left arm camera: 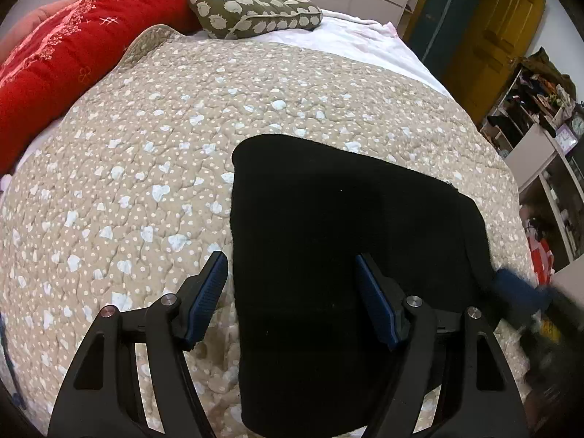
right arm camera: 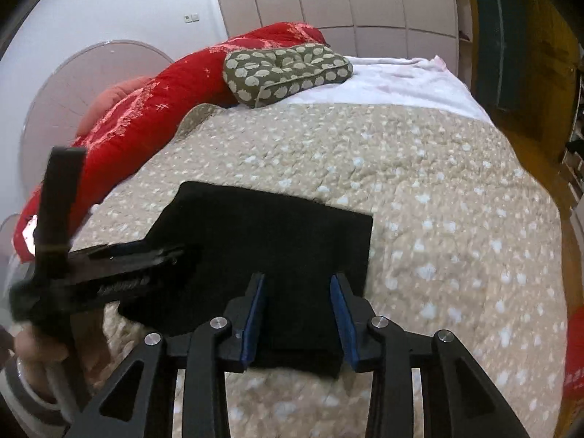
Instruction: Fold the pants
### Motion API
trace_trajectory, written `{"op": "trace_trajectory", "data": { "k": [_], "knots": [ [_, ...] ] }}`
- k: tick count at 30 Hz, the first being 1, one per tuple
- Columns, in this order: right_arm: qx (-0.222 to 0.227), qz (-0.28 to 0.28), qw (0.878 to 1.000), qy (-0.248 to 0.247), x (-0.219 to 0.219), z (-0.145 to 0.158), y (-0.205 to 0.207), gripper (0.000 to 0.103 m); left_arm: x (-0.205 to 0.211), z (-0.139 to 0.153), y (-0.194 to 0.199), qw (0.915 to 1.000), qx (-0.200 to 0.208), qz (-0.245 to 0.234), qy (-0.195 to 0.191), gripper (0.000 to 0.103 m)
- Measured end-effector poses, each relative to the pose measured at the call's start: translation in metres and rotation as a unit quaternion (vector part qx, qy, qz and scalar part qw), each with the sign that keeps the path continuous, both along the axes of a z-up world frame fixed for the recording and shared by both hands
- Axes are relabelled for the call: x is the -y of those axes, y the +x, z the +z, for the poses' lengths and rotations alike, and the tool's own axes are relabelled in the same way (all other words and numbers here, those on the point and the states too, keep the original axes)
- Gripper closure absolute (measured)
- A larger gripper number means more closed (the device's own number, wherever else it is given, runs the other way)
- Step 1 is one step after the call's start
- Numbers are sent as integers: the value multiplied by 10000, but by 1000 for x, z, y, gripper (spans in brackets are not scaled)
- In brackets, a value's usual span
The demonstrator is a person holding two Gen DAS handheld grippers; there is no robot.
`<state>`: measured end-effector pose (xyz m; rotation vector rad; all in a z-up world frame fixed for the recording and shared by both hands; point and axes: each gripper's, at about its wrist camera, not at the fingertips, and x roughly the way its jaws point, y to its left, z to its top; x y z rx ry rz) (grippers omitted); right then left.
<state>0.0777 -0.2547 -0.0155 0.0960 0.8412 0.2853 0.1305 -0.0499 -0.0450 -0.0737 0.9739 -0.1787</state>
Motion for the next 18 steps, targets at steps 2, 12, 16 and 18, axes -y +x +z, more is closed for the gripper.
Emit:
{"op": "trace_trajectory", "data": {
  "k": [2,12,16,18],
  "knots": [
    [-169,22,9997,-180,-9,-19,2,67,1,1,-2,10000,-6,0,-6,30],
    [237,-162,9995,-125,-13,9,-17,66,-8,17,-32,9991,236,230,285,31],
    [210,-288,9993,-96,-16,12,-22,65,-11,21,-46,9983,315,225,424,31],
    [193,-317,9992,-141,-17,11,-23,65,-13,23,-52,9978,363,281,482,31]
  ]
}}
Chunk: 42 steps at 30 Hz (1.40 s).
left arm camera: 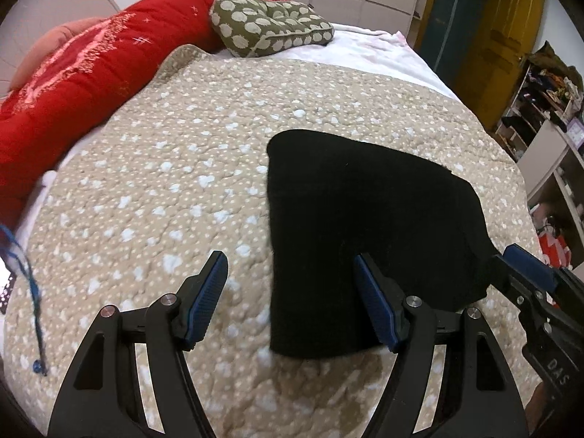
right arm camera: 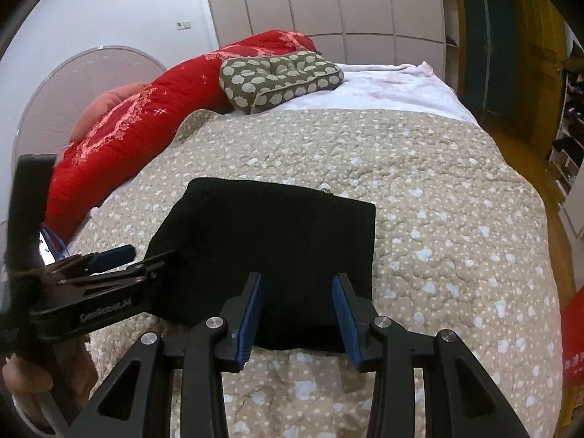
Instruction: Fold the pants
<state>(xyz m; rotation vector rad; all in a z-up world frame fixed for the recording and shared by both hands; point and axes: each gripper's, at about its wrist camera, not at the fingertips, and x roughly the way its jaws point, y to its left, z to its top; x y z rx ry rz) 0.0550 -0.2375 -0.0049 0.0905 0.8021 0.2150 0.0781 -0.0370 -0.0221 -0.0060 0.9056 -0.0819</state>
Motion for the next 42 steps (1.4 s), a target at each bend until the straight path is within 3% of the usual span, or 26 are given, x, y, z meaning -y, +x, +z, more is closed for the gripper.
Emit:
{"op": "trace_trajectory", "data": {
  "k": [22,42],
  "knots": [
    [94,-135,9997,166,-4,12,-37,60,4,21,-62,9982,548,116,234,31],
    [-20,-128,9998,151,-6,3,-44,58,6,16,-71,9985,501,67,186,31]
  ]
}}
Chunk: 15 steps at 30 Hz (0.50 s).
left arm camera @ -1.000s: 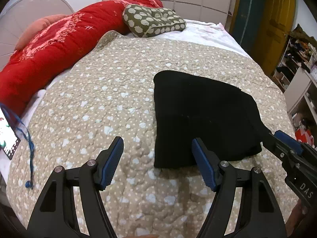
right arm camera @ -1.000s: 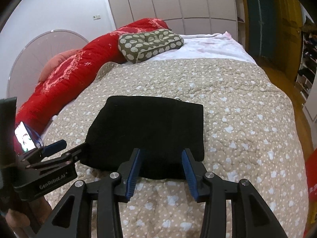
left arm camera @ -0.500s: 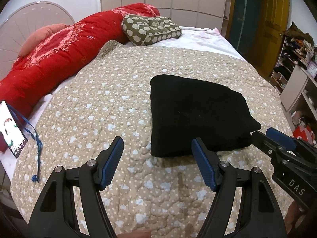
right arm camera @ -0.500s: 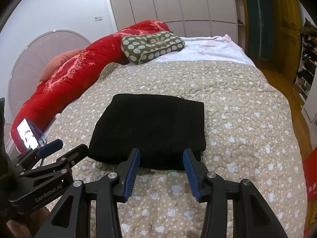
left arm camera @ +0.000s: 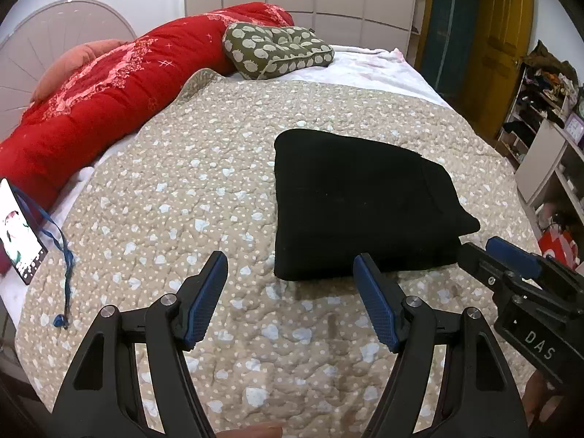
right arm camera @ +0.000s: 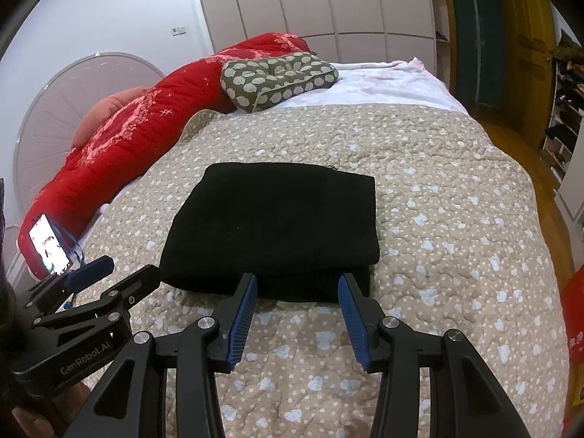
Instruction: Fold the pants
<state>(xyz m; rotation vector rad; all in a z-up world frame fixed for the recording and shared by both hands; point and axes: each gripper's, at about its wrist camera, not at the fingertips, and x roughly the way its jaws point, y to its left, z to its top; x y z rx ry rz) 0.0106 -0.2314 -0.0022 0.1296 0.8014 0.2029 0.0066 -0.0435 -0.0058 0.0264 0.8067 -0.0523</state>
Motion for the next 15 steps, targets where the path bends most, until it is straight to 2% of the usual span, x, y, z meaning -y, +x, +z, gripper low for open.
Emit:
{"op": "trace_trajectory", "data": {
  "k": [15],
  "knots": [
    [-115,-25,9999,110,4,-6,2,58,4,-2,1,9999,-14,-88,63,31]
  ]
}}
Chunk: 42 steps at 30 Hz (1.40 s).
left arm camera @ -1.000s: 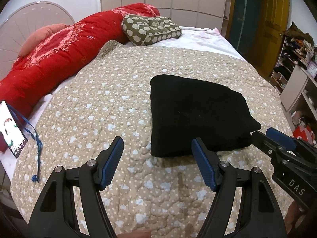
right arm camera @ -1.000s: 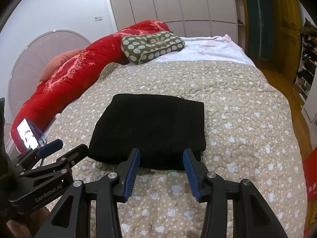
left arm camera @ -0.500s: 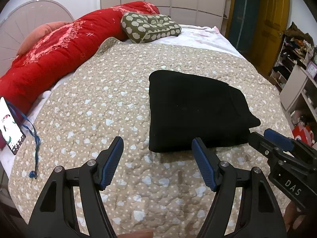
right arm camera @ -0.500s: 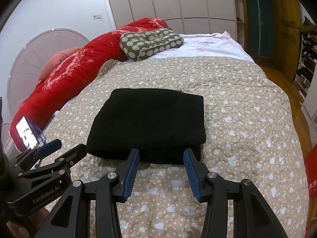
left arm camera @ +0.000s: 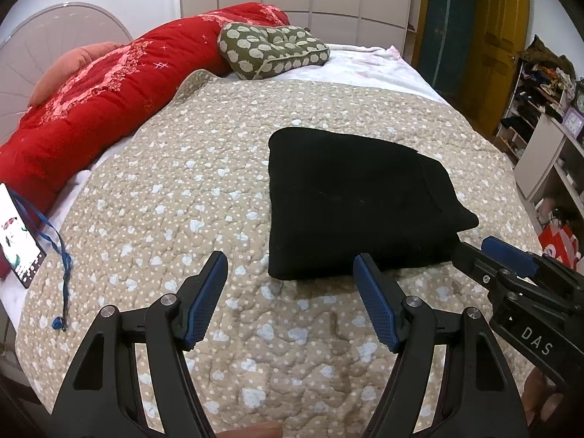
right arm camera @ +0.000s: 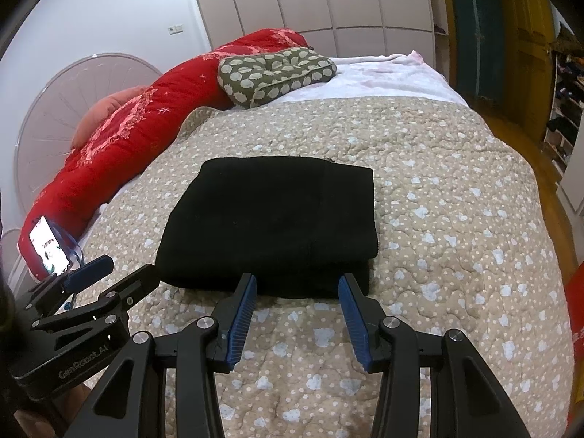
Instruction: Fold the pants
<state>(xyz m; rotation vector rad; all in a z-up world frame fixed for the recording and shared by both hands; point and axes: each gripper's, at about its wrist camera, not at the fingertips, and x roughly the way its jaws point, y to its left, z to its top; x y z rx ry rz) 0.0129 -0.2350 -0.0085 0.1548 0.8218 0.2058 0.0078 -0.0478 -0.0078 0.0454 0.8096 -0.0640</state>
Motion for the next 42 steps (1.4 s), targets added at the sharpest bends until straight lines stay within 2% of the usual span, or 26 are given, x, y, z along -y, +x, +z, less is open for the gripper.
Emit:
{"op": "trace_trajectory", "data": {
  "k": [42],
  "knots": [
    [-111,-12,9999,-10,0,-7,-2,57,2,-6,-2,9998,-116,-97,-153,31]
  ]
}}
